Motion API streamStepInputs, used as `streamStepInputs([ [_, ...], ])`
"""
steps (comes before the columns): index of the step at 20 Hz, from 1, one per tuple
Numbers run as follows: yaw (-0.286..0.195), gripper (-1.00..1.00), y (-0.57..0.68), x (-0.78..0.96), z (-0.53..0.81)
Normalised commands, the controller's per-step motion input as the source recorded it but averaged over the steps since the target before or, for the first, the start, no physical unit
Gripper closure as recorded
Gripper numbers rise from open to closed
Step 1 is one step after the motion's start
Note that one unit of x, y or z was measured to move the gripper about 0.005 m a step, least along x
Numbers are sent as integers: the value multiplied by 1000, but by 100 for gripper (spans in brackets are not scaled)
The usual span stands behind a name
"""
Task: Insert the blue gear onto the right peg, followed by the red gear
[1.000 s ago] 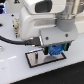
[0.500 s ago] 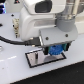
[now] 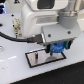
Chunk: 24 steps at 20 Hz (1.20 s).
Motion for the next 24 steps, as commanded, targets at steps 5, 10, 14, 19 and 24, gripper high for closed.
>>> streamStepInputs([
  [5, 0, 100, -185, 160, -116],
  [10, 0, 100, -145, 172, -38],
  [14, 0, 100, -155, 156, 238],
  [19, 0, 100, -156, 189, 90],
  [24, 0, 100, -130, 197, -15],
])
